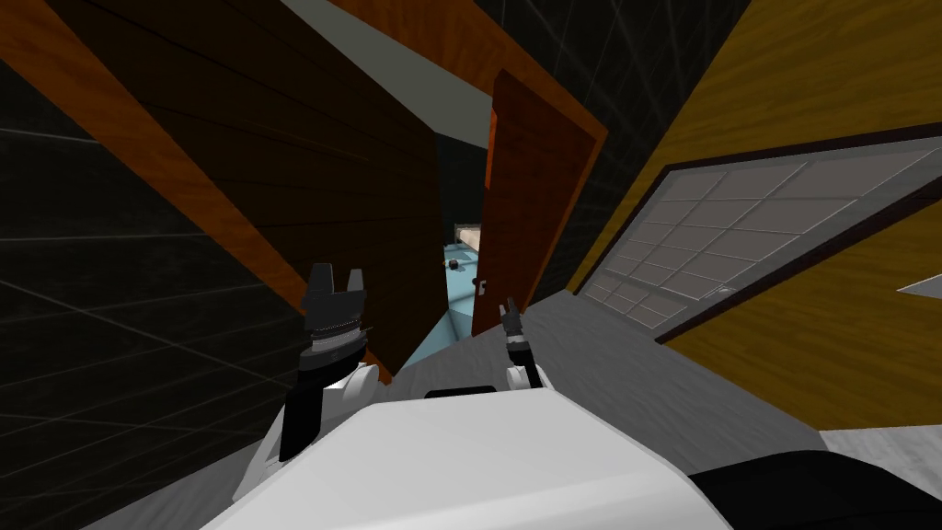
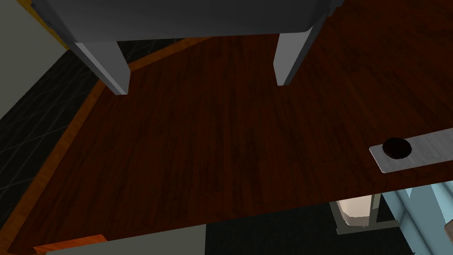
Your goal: Push the door open
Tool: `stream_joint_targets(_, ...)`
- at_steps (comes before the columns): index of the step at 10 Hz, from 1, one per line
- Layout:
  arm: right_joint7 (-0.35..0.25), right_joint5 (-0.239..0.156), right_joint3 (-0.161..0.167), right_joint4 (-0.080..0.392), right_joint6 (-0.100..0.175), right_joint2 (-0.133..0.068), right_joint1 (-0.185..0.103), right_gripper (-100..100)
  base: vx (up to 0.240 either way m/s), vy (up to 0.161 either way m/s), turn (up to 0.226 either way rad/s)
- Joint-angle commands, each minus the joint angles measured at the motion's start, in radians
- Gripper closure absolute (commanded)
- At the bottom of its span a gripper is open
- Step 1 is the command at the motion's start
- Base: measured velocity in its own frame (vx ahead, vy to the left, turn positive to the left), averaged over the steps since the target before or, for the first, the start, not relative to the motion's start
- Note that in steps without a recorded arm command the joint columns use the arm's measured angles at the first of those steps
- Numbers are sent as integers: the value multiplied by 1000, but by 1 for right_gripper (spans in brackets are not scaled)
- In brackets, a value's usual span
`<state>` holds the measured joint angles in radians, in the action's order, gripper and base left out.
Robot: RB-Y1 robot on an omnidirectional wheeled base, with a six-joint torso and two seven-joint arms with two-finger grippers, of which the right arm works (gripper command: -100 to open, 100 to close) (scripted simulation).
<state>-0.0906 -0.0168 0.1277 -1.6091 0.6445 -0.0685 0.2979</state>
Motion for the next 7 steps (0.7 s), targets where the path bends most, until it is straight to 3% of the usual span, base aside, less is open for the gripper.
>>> stream_joint_targets(1,4,4,6,50,5,0,-23,-100,62,-70,88)
stream_joint_targets(2,4,4,6,57,5,0,-23,-100,52,-56,32)
stream_joint_targets(5,8,11,21,153,19,-2,-50,-100,64,-72,76)
stream_joint_targets(7,10,13,26,187,23,-3,-59,-100,63,-78,51)
